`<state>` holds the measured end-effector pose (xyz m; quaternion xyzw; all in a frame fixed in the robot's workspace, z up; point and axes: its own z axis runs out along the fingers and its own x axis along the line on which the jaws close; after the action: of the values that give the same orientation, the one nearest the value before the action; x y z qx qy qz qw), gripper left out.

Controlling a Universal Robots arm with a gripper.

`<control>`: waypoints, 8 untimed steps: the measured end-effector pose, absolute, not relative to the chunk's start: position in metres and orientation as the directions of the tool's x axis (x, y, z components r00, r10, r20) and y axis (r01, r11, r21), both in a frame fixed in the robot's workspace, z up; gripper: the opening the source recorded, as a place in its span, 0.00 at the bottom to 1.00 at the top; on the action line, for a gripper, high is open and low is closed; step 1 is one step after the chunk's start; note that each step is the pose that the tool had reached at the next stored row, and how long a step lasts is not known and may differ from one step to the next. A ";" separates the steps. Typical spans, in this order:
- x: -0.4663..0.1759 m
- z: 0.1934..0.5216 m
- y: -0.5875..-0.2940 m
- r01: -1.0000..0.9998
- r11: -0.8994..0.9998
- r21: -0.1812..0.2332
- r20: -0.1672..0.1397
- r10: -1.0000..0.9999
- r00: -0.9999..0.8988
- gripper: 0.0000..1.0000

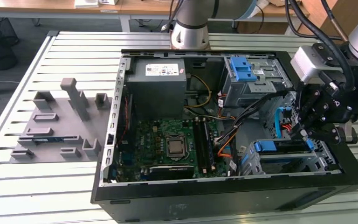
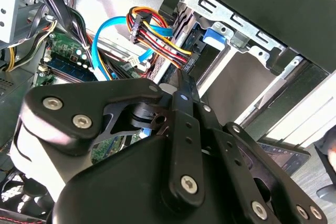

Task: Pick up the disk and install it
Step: 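Insert the second disk wire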

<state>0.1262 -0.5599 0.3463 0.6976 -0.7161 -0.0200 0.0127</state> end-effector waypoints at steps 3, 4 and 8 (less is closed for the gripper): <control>0.126 0.346 -0.560 -0.999 0.026 0.047 -0.010 -1.000 -0.027 0.11; 0.126 0.346 -0.560 -0.999 0.026 0.046 -0.010 -1.000 -0.027 0.11; 0.126 0.346 -0.560 -0.999 0.026 0.047 -0.010 -1.000 -0.027 0.18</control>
<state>0.1262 -0.5599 0.3465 0.6975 -0.7162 -0.0200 0.0128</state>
